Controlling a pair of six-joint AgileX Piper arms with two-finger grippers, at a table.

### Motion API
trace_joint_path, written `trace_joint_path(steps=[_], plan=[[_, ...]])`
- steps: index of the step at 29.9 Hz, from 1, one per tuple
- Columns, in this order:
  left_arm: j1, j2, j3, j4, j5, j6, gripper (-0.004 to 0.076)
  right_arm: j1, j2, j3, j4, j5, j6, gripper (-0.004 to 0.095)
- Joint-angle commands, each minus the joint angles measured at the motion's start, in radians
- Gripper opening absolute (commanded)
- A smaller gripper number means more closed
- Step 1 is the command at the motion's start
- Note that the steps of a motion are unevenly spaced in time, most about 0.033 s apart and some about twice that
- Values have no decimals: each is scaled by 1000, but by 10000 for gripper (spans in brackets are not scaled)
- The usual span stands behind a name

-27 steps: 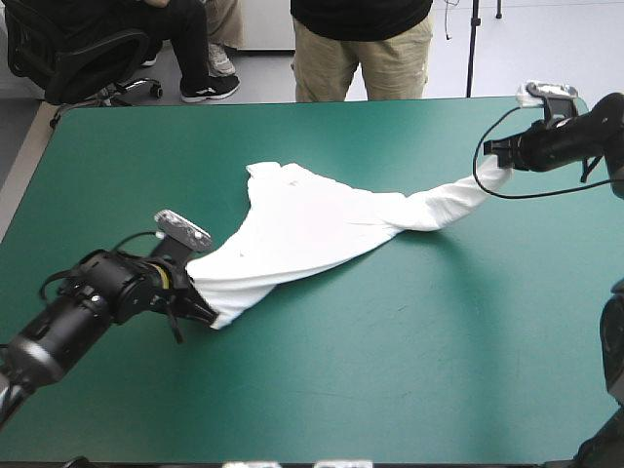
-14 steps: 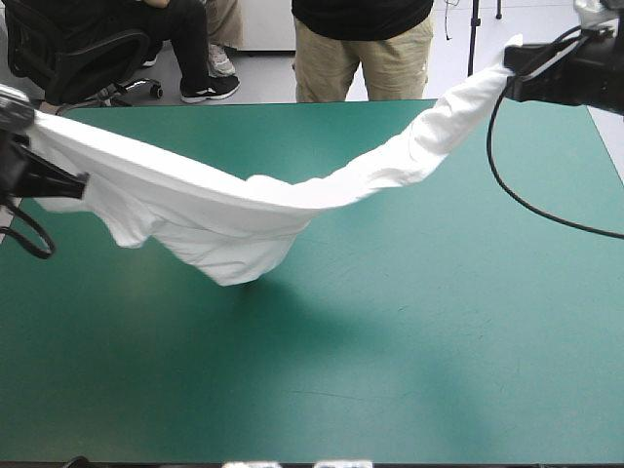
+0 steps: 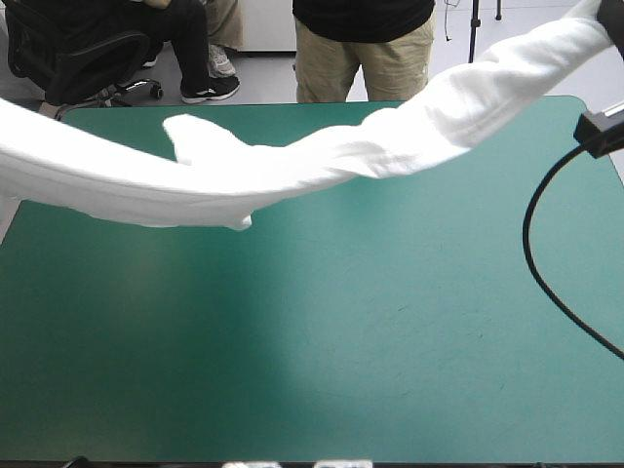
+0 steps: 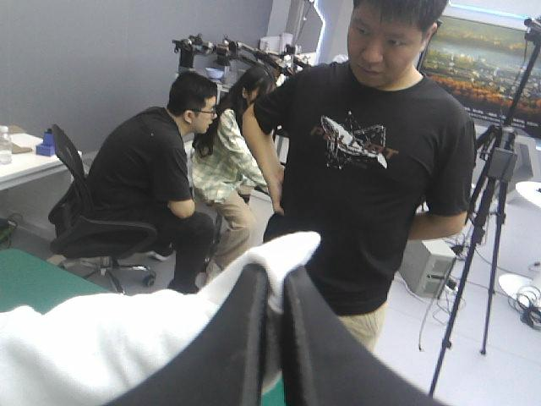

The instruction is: Fold the cloth

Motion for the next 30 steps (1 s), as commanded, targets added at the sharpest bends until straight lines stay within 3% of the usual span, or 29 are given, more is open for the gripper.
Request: trace_joint_path(steps=[1, 4, 7, 11, 15, 18, 26, 30], plan=[[-7, 44, -14, -1, -34, 8, -9, -7, 5, -10, -66, 8, 34, -17], [-7, 89, 12, -26, 91, -1, -9, -7, 23, 19, -71, 98, 35, -17], [-7, 152, 91, -34, 216, -38, -9, -7, 31, 105, -71, 105, 41, -17], [-7, 232, 269, -81, 204, -78, -9, -7, 48, 272, -73, 103, 21, -17], [-7, 341, 466, -81, 61, -150, -9, -7, 94, 470, -54, 68, -21, -17], [11, 443, 544, -88, -48, -210, -9, -7, 145, 580, -53, -27, -48, -17], [108, 691, 542, -139, -475, -305, -9, -7, 382, 624, -52, -308, -51, -18], [134, 745, 542, -141, -616, -353, -9, -7, 490, 619, -52, -395, -59, -5]])
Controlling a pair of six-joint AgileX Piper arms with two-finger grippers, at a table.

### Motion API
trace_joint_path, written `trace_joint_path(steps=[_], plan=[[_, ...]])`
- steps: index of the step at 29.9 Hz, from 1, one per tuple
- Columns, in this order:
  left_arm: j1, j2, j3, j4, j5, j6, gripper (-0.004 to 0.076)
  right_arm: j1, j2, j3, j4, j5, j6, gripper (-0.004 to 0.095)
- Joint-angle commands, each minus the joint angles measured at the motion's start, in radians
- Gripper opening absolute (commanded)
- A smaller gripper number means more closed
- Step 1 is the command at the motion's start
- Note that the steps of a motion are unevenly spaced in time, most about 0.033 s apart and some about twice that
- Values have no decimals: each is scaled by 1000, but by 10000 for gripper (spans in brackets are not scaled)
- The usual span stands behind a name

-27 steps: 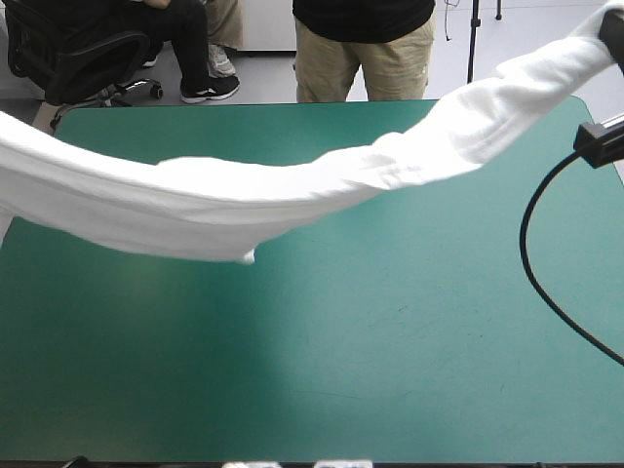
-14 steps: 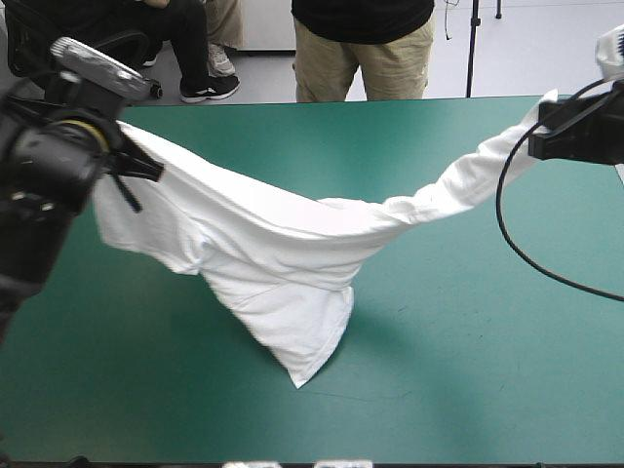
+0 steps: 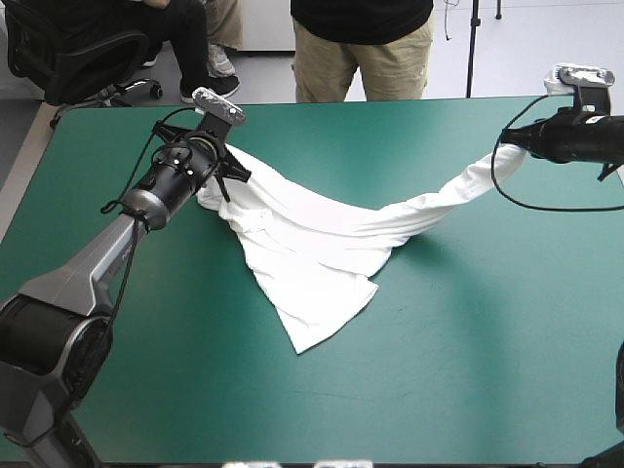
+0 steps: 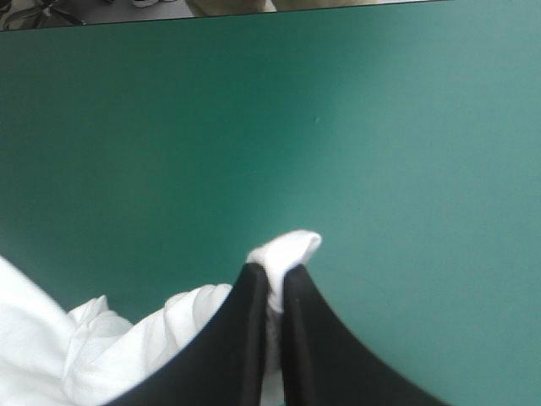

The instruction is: Fold the cloth

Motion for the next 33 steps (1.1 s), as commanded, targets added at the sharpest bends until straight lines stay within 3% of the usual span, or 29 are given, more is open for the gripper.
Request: trace_joint_path(steps=[1, 4, 6, 10, 12, 14, 20, 29, 33], plan=[[17, -18, -40, 27, -166, -49, -9, -7, 49, -35, 33, -100, -18, 17], [27, 7, -46, 3, -183, -47, 8, -7, 121, -54, 36, -92, -16, 128], [32, 21, -46, -28, -179, -47, 68, -7, 165, -66, 39, -85, -16, 222], [37, 31, -46, -88, -157, -38, 325, -7, 209, -82, 39, -84, -16, 385], [37, 31, -48, -88, -127, -38, 479, -7, 211, -96, 39, -81, -16, 422], [30, 29, -66, -88, -59, -9, 553, -7, 206, -119, 27, -70, -16, 424], [-21, -43, -83, -110, 146, 229, 487, -7, 148, -235, -6, 47, -9, 424], [-60, -300, 22, -701, 265, 510, 445, -7, -41, -280, -68, 206, 55, 422], [-137, -400, 141, -765, 361, 663, 440, -7, -110, -280, -98, 240, 86, 418]])
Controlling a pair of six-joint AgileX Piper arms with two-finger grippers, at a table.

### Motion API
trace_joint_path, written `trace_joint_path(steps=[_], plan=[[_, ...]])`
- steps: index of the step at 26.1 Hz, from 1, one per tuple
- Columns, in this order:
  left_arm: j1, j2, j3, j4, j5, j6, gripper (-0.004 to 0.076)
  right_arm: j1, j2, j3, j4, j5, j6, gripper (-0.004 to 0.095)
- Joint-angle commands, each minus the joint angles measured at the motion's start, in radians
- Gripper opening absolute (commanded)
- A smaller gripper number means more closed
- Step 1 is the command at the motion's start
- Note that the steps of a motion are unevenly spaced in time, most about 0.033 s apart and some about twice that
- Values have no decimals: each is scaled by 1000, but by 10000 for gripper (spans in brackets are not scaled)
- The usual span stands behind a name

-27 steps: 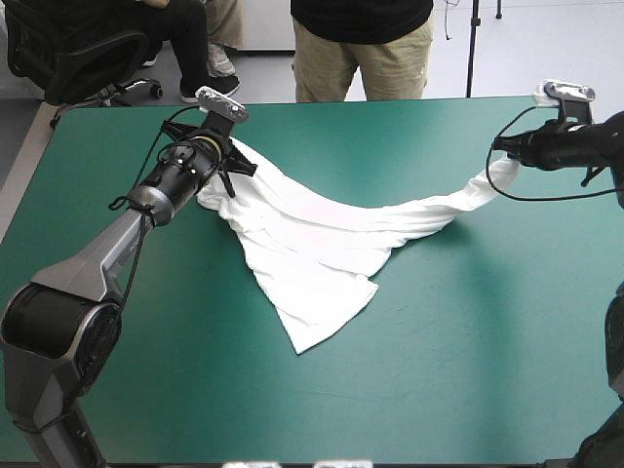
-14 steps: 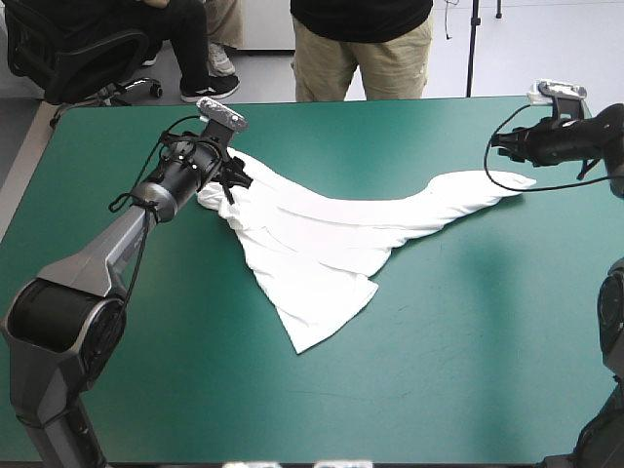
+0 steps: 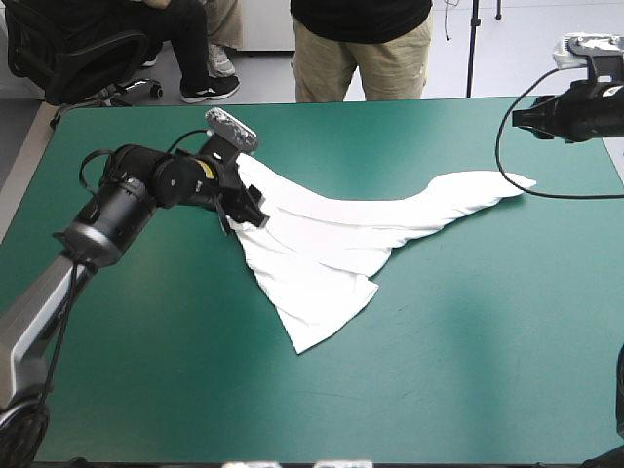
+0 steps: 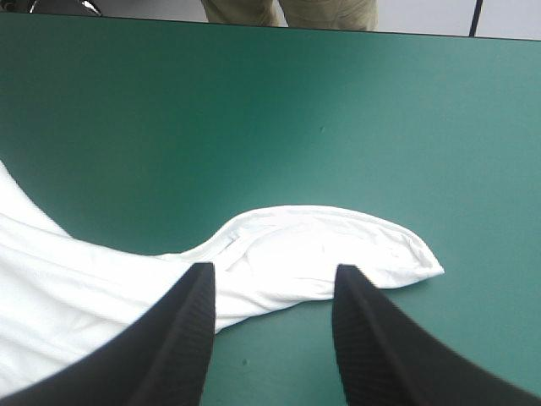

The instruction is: Fold the cloth

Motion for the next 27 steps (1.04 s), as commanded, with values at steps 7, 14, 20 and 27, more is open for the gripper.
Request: trace_joint_path(steps=[7, 14, 20, 27], plan=[[-278, -131, 278, -60, 120, 198, 440, -7, -141, -33, 12, 16, 40, 418], [-387, -131, 425, -67, -78, 146, 440, -7, -142, -33, 61, 38, 45, 416], [-387, -78, 445, -115, -134, 145, 440, -6, -142, -33, 62, 38, 51, 414], [-387, 143, 445, -84, -199, 148, 430, -6, -142, -33, 48, 34, 51, 414]])
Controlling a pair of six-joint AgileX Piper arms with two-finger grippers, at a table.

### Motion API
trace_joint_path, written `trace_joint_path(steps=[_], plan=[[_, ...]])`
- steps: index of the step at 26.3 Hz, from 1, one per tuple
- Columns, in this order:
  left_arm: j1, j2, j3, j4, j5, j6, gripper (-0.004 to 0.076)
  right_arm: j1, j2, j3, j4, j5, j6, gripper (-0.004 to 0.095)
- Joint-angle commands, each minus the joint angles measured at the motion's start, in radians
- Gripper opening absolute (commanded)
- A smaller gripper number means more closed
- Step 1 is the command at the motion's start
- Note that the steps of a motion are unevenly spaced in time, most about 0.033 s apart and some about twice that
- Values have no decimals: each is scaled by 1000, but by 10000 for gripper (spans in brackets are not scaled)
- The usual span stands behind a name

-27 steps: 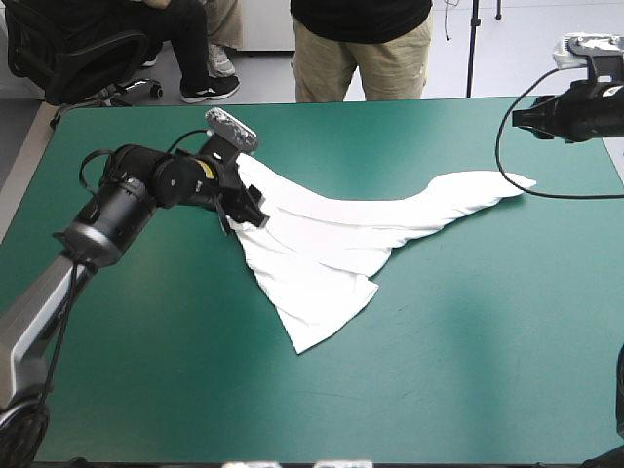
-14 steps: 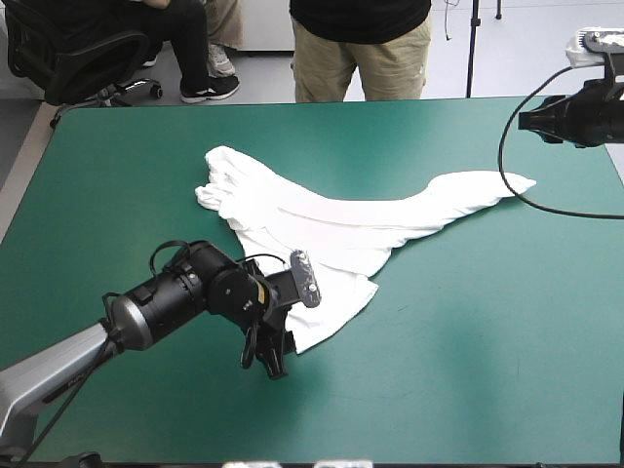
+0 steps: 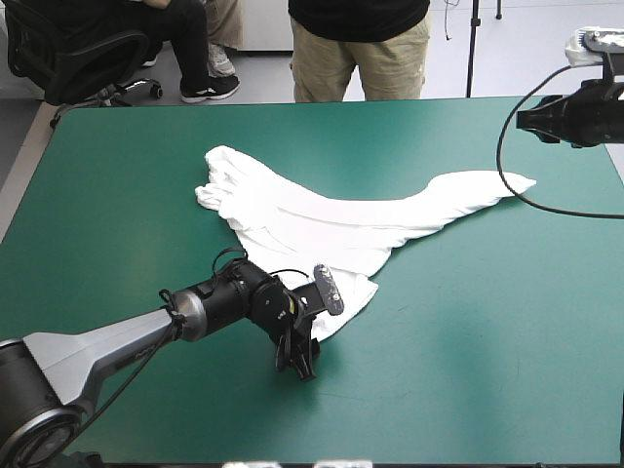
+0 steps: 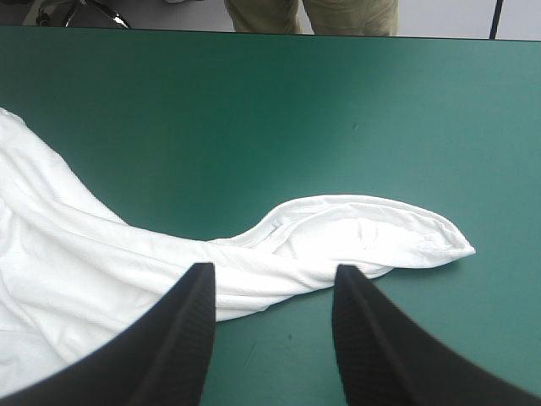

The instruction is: Fold the cloth

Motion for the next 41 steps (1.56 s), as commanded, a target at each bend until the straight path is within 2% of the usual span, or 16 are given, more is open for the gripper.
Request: trace_joint_path(steps=[1, 2, 3, 4, 5, 11, 15, 19, 27, 33, 35, 37, 38, 41], plan=[[-4, 58, -15, 26, -54, -25, 391, -6, -39, -33, 12, -50, -2, 414], [-4, 75, -15, 24, -68, -54, 319, -6, -39, -33, -2, -50, -5, 414], [-4, 85, -15, 24, -68, -81, 215, -6, -37, -33, -22, -50, -5, 414], [-4, 92, -15, 24, -61, -110, 64, -6, -30, -33, -41, -50, -5, 414], [-4, 92, -15, 20, -54, -121, -6, -6, -25, -33, -64, -45, -1, 414], [-4, 92, -15, 18, 12, -146, -9, -6, 135, -33, -167, -84, 28, 443], [-4, 92, -15, 16, 17, -146, -9, -6, 247, -33, -206, -117, 50, 506], [-4, 92, -15, 9, 15, -146, -9, -6, 349, -33, -246, -165, 77, 515], [-4, 92, -15, -26, 13, -146, -9, -6, 505, -33, -245, -355, 96, 514], [-4, 92, -15, -26, 6, -146, -9, -6, 569, -33, -242, -357, 110, 503], [-4, 92, -15, -26, 1, -146, -9, -6, 581, -33, -244, -334, 114, 455], [-4, 92, -15, -26, -1, -146, -9, -6, 593, -33, -244, -314, 114, 352], [-4, 92, -15, -26, -1, -146, -9, -6, 596, -33, -244, -309, 114, 288], [-4, 92, -15, -26, -1, -146, -9, -6, 596, -34, -237, -308, 94, -9]])
